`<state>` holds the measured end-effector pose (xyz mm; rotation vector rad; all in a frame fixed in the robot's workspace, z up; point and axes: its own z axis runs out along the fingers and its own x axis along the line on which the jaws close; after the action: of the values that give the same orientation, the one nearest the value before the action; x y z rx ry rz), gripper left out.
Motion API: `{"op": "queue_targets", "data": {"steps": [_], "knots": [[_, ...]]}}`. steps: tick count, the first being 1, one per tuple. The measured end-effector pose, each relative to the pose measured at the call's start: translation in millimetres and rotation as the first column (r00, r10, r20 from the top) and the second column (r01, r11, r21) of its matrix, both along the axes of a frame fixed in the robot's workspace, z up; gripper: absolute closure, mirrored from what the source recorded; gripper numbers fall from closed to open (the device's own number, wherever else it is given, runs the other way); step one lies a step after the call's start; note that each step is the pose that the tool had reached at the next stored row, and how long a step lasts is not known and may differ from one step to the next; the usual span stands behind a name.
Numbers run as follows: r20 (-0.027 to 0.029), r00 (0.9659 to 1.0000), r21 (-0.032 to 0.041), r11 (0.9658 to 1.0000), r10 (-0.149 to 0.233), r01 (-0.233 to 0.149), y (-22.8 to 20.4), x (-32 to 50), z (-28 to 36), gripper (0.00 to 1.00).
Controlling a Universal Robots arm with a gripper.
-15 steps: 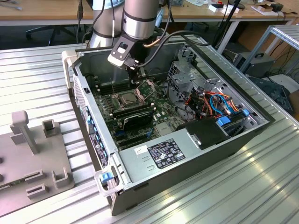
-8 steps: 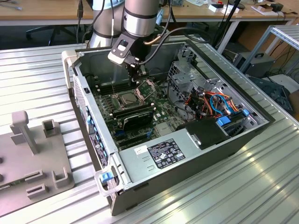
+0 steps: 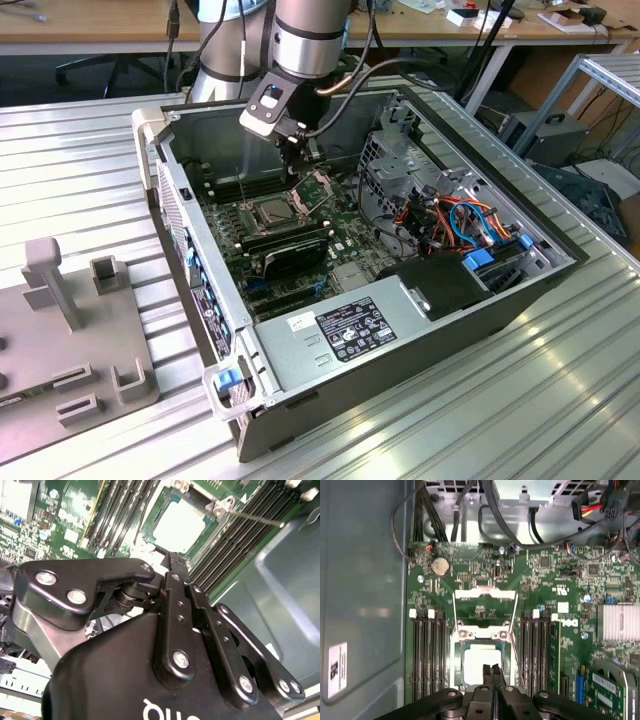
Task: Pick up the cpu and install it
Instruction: 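Close the cpu cover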
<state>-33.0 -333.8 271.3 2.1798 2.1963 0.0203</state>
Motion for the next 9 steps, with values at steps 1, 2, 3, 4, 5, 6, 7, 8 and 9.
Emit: {"op": "queue_targets", "data": {"steps": [1, 2, 3, 4, 5, 6, 7, 8, 9], "knots": [[0.0, 1.0, 0.0, 1.0, 0.0, 0.0, 0.0, 2.7, 0.0, 0.89], [0.0, 1.0, 0.0, 1.0, 0.0, 0.0, 0.0, 8.2, 0.0, 0.89], [0.0, 1.0, -0.0001, 1.0, 0.0, 0.0, 0.0, 11.8, -0.1, 0.89], [0.0, 1.0, -0.0001, 1.0, 0.0, 0.0, 0.0, 15.9, -0.1, 0.89], [0.0, 1.0, 0.0, 1.0, 0.0, 0.0, 0.0, 22.3, -0.2, 0.89], [0.0, 1.0, 0.0, 1.0, 0.0, 0.0, 0.0, 28.1, -0.2, 0.89], [0.0, 1.0, 0.0, 1.0, 0.0, 0.0, 0.0, 35.1, -0.2, 0.89], [-0.0001, 1.0, -0.0001, 1.0, 0.0, 0.0, 0.0, 39.2, -0.2, 0.89], [-0.0001, 1.0, -0.0002, 1.0, 0.0, 0.0, 0.0, 45.4, -0.3, 0.89]]}}
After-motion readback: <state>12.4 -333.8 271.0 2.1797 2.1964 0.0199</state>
